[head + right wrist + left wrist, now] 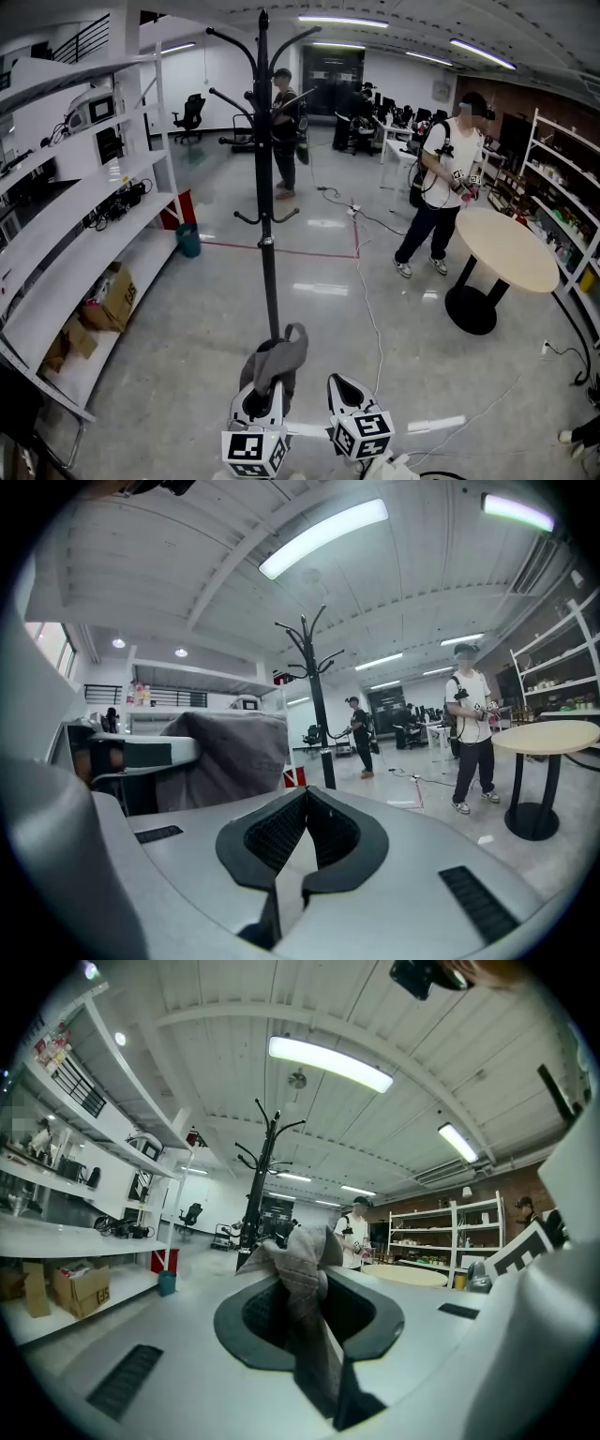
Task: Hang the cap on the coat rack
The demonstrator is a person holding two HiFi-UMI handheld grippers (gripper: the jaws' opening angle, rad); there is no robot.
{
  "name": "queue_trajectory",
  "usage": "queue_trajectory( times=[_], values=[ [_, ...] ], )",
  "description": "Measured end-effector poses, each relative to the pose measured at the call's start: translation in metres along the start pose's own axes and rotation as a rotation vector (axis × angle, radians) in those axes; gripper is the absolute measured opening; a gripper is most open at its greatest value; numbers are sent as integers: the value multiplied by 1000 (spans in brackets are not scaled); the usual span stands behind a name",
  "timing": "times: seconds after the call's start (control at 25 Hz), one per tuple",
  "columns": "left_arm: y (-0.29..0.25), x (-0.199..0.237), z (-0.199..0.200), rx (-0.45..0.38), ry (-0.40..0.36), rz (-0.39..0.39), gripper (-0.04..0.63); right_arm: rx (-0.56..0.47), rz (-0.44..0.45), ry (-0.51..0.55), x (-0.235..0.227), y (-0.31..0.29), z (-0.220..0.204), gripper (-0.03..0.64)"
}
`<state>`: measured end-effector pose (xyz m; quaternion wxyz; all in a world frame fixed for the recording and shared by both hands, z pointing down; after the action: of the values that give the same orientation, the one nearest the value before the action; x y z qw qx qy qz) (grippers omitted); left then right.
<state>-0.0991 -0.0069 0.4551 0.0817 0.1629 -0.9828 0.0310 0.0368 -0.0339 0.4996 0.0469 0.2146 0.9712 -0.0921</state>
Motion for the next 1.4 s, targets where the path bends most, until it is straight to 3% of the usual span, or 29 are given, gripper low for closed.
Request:
queue_trajectory(
  times=[1.4],
  values=[
    [-60,38,-7,5,15,6,67,16,14,11,-15,-77,5,11]
  ],
)
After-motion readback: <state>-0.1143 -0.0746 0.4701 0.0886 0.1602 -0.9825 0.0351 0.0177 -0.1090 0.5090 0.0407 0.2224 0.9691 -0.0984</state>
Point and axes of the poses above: the fingertips, and each gripper's own axes: y backward along the fingers, x to its left, z out of its top, the point moved 1 cm from there along y, backward along the fingers
